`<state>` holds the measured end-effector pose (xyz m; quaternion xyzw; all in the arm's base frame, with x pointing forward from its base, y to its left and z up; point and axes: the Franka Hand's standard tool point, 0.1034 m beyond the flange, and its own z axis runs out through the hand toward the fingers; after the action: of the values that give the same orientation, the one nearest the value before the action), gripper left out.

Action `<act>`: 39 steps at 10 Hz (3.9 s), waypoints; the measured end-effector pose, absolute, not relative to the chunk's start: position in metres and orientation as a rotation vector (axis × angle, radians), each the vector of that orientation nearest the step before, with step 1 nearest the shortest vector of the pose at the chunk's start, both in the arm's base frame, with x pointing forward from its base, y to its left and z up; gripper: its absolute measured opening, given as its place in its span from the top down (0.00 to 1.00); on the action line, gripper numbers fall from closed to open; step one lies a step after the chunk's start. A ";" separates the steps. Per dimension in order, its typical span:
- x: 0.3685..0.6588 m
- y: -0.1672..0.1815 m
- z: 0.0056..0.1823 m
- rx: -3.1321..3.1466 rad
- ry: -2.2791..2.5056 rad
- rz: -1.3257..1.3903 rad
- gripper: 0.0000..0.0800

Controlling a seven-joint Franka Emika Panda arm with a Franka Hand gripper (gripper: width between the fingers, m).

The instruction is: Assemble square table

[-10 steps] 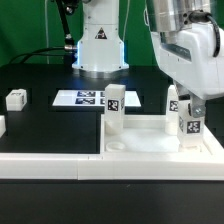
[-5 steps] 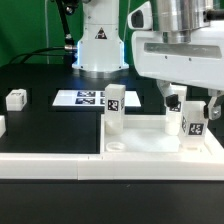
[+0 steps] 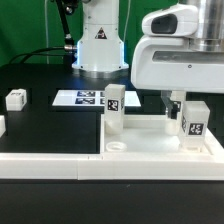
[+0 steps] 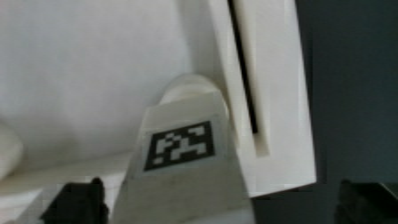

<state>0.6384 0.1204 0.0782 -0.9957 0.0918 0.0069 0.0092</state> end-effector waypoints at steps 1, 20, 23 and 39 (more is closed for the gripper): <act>0.639 0.119 0.078 -3.110 0.288 0.022 0.21; 0.632 0.121 0.074 -2.498 1.667 -0.024 0.24; 0.632 0.122 0.072 -2.697 1.323 -0.061 0.19; 0.629 0.116 0.070 -2.253 1.998 0.045 0.64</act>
Offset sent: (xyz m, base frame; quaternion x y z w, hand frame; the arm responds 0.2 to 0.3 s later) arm 0.0000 0.0000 0.0000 0.0000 0.0000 0.0000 1.0000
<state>0.6295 0.1159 0.0703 -0.7465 0.6621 0.0148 0.0650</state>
